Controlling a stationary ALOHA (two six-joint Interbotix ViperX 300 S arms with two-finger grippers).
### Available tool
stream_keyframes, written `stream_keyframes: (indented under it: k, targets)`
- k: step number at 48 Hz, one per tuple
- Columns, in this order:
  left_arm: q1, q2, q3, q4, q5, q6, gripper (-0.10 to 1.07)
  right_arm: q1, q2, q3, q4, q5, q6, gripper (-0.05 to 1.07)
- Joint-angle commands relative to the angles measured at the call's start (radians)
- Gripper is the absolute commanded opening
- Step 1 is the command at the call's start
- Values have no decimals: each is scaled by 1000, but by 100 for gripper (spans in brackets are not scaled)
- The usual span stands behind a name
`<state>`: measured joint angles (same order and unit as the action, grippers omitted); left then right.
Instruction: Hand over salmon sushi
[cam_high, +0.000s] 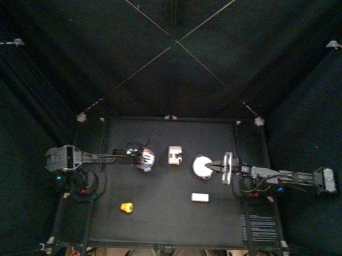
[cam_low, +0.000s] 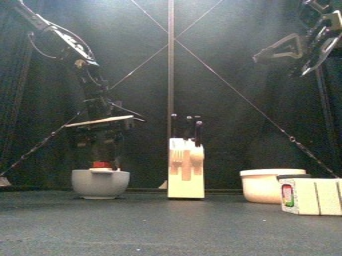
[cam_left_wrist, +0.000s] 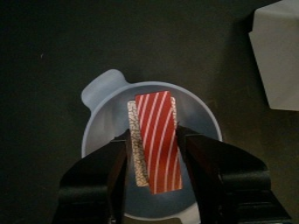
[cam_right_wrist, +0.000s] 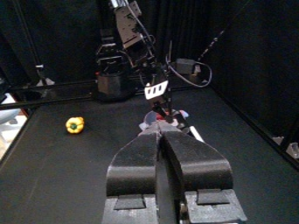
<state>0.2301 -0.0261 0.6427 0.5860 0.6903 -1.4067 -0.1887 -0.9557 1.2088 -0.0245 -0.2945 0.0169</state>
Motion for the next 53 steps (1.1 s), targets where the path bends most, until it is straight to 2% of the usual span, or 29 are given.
stream_keyframes:
  k: [1, 8, 17, 24, 33, 41, 53]
  targets:
    - [-12, -52, -43, 23, 0, 29, 59, -3, 9, -12, 3, -5, 2, 2]
    - [-52, -109, -75, 21, 0, 107, 59, -3, 6, -11, 5, -5, 2, 2]
    - [-109, -138, -120, 20, 0, 170, 59, -2, 9, -9, 6, -5, 2, 2]
    - [-153, -132, -178, 25, 0, 204, 59, 8, 12, -26, 11, -21, 3, 2]
    - [-225, -83, -290, 87, -2, 249, 59, 58, 15, -35, 8, -112, 29, 5]
    - [-275, -31, -385, 137, -6, 284, 59, 87, 34, -40, -9, -175, 41, 16]
    - [-296, 20, -468, 147, -100, 344, 59, 95, 86, -46, -8, -225, 41, 48]
